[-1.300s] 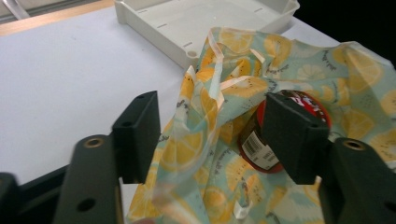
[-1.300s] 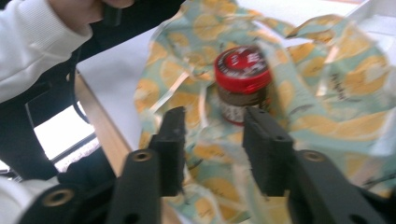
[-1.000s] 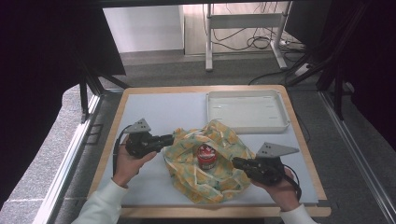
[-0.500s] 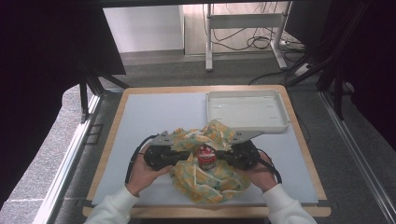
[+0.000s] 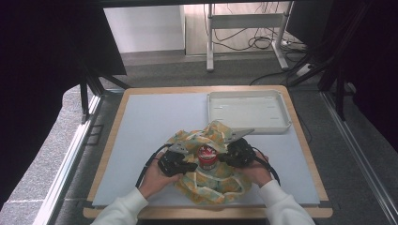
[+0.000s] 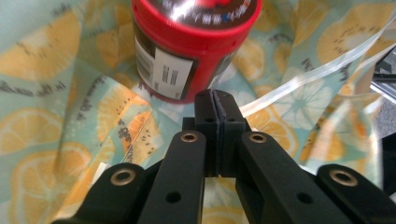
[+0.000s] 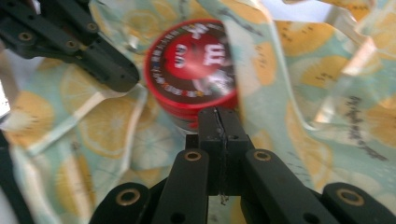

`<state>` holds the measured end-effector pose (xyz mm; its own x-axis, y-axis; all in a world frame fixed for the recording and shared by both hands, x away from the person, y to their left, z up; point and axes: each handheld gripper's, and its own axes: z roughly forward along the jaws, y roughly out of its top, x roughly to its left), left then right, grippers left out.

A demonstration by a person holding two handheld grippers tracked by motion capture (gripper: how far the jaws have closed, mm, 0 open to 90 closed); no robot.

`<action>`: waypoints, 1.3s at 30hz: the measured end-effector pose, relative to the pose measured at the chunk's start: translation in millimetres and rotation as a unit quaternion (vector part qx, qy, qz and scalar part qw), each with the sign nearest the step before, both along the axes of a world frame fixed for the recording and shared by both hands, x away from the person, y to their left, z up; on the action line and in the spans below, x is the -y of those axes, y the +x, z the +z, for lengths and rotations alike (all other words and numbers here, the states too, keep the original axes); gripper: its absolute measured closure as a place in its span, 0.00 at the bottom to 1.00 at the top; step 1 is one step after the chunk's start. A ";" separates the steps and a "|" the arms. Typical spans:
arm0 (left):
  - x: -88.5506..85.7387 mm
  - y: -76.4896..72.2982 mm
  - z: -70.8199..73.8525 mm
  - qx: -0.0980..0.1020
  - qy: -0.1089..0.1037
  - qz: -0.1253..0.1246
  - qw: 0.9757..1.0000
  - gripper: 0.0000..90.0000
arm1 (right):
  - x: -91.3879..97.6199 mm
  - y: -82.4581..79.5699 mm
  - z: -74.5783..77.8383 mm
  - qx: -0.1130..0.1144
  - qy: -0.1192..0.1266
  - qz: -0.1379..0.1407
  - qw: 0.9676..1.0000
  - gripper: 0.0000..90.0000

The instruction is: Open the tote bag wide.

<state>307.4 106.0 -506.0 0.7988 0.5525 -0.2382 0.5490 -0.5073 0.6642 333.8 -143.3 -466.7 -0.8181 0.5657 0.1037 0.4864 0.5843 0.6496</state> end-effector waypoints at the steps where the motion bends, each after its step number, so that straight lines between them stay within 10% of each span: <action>1: 0.9 0.7 -1.7 -0.001 0.001 0.000 1.000 1.00 | 0.8 1.6 -0.8 0.000 -0.003 -0.001 1.000 0.99; 24: 3.2 5.3 -22.5 -0.034 0.022 -0.010 0.999 1.00 | 3.8 45.5 -24.7 -0.031 -0.009 -0.048 0.998 0.99; 39: -10.1 -9.4 -24.9 -0.057 0.018 -0.038 0.998 1.00 | 18.8 75.7 -49.4 -0.065 0.009 -0.120 0.991 0.99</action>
